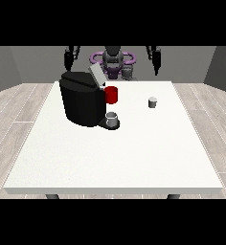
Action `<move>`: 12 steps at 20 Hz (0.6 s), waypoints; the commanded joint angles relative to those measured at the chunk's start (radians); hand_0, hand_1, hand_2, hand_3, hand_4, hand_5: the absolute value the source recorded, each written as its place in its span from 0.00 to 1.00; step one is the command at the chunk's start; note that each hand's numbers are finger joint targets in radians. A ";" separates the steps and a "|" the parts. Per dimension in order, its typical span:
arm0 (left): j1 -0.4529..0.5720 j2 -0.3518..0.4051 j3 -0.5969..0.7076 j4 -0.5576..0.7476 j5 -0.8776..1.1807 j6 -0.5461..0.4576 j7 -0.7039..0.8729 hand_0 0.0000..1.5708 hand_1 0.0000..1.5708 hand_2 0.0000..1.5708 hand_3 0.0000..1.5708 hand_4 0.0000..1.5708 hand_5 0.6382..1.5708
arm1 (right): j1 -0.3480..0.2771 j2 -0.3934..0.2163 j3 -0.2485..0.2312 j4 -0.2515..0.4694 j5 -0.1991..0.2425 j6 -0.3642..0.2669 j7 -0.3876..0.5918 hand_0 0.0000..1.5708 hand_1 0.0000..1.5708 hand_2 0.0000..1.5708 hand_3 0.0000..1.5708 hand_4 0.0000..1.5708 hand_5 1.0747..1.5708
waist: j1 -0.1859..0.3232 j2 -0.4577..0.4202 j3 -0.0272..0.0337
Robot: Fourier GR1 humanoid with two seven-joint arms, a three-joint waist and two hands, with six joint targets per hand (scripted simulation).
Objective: Insert the coffee pod into the coffee machine and close the lid
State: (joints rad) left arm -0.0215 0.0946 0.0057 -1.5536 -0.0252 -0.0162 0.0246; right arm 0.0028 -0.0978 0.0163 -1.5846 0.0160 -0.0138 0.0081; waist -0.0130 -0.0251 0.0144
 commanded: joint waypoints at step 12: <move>0.028 0.259 0.023 0.025 -0.088 -0.248 -0.234 0.00 0.00 0.00 0.00 0.00 1.00 | 0.014 0.032 -0.023 0.054 0.152 -0.173 -0.035 0.00 0.00 0.00 0.00 0.00 1.00 | 0.020 0.000 -0.0146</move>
State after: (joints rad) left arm 0.0076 0.2869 0.0008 -1.5385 -0.1127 -0.1985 -0.1857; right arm -0.0010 -0.0880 -0.0295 -1.5285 0.1020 -0.1250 -0.0329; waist 0.0076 -0.0074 0.0004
